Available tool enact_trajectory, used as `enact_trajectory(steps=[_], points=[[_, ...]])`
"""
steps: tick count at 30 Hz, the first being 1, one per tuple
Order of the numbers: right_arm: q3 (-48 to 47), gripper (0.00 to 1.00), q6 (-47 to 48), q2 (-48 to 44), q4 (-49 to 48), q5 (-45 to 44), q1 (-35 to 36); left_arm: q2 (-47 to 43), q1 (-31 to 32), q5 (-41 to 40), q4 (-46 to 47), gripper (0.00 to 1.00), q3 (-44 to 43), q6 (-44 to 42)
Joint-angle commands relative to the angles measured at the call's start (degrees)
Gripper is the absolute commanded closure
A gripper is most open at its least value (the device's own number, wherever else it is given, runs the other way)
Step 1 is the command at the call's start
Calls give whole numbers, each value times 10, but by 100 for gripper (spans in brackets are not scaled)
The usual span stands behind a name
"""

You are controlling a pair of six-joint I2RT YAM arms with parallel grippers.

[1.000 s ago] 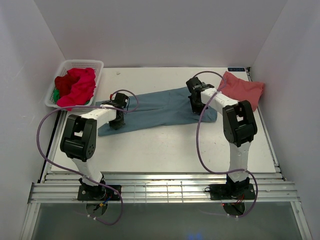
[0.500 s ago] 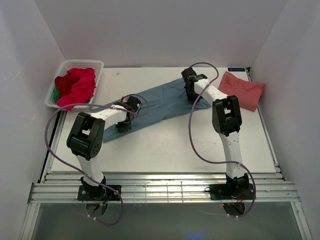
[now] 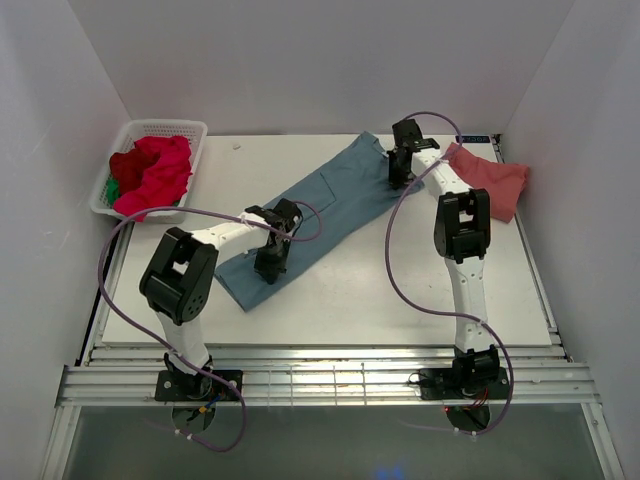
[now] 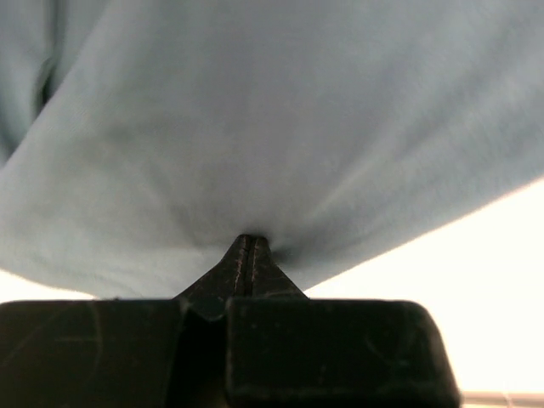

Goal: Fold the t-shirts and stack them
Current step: Rotate the tshirt 90 degrees

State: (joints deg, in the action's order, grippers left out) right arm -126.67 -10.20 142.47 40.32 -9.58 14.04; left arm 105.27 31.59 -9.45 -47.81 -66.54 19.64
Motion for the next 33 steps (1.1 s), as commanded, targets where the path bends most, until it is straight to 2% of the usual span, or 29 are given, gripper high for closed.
enact_trajectory(steps=[1, 5, 7, 8, 15, 25, 29, 33], points=[[24, 92, -15, 11, -54, 40, -17, 70, 34, 246, -4, 100, 33, 24], [21, 92, -18, 17, -82, 81, -17, 90, 62, 338, -4, 100, -6, -1], [19, 92, -21, 22, -92, 92, -17, 99, 79, 359, -4, 100, -31, -15], [20, 91, -23, 23, -95, 125, -17, 107, 83, 380, -4, 100, -38, -18], [22, 88, -27, 36, -141, 243, -17, 143, 116, 435, -3, 100, -105, -30], [8, 83, -97, 73, -269, 414, -19, 214, 123, 423, 14, 100, -265, -32], [8, 82, -132, 76, -330, 458, -23, 250, 123, 401, 22, 100, -342, -26], [10, 78, -133, 42, -377, 466, -41, 238, 122, 382, 22, 100, -409, -34]])
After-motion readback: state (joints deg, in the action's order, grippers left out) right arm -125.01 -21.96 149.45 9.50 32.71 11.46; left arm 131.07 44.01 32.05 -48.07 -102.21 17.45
